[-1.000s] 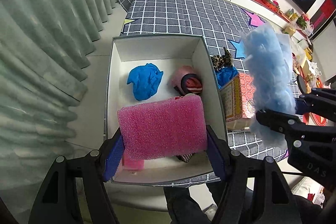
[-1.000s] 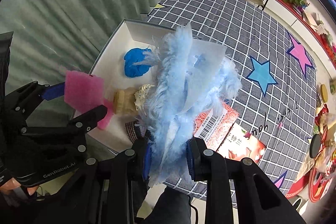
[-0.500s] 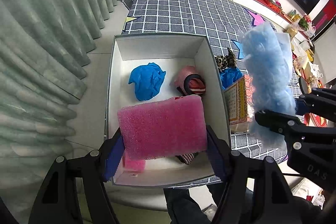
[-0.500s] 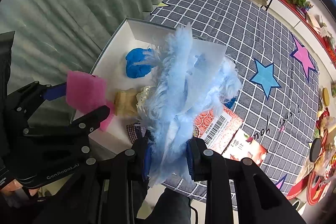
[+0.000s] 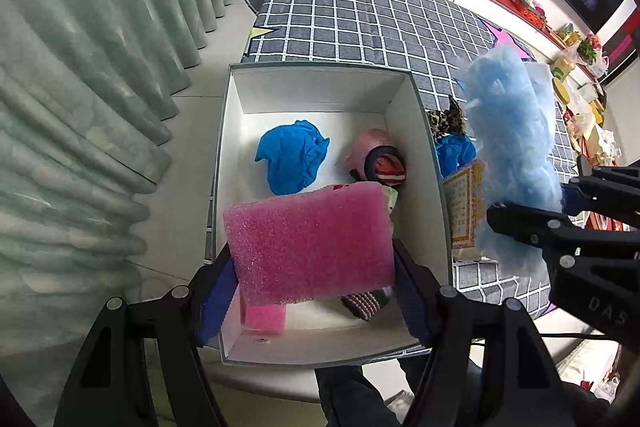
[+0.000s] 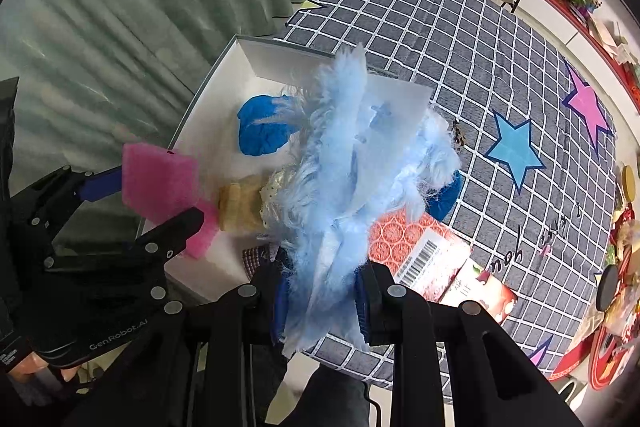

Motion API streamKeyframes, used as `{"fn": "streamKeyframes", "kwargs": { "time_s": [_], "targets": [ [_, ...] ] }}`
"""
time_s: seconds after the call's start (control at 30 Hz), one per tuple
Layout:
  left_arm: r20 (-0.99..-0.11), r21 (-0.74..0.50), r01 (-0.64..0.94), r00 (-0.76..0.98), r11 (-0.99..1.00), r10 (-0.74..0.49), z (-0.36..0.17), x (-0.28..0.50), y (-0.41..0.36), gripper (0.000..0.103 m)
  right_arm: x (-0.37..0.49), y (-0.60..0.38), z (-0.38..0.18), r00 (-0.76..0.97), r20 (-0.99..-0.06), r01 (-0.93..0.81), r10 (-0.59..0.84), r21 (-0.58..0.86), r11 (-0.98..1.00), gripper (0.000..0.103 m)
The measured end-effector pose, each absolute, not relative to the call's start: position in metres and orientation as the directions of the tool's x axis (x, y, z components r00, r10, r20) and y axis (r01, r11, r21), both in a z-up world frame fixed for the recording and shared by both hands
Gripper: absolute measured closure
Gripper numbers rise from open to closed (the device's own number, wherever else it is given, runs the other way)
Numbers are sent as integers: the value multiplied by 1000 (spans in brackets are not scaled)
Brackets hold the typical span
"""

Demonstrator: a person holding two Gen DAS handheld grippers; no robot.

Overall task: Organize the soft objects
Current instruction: 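Carry the pink sponge and light blue fluffy cloth over the white box with both tools, then open both tools to drop the pink sponge and blue fluffy cloth into the box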

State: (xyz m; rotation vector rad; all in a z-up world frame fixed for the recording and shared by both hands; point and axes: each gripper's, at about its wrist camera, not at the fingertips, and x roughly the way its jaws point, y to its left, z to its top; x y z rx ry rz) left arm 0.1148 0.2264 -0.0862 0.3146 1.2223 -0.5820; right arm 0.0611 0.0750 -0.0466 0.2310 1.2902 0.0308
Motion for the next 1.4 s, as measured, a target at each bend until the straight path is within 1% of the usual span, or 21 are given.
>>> {"fn": "streamKeyframes", "kwargs": {
  "time_s": [0.2,0.5,1.07,1.23,1.3,1.33,1.37,1.4],
  "targets": [
    [-943,-60,555,240,830,-229,-88,125,225,28,75,70,-50,276,-946,117,173,211,970,74],
    [-958,-42,541,218,840,-188,-105,139,216,28,101,69,-62,237,-945,119,225,258,959,74],
    [-973,-26,520,182,854,-141,-126,140,209,28,118,80,-68,219,-944,75,247,269,960,74],
    [-976,-32,520,168,853,-139,-129,139,210,26,118,80,-68,220,-943,67,251,271,960,74],
    [-980,-42,511,148,859,-136,-133,139,211,23,118,81,-69,213,-941,61,262,280,958,74],
    [-982,-52,499,131,865,-134,-135,139,212,21,118,81,-70,210,-941,58,265,283,957,70],
    [-985,-70,485,106,872,-139,-138,140,214,21,117,80,-70,208,-941,61,265,283,957,54],
    [-984,-85,477,96,875,-147,-139,140,215,20,117,80,-70,209,-942,65,264,283,957,43]
  ]
}}
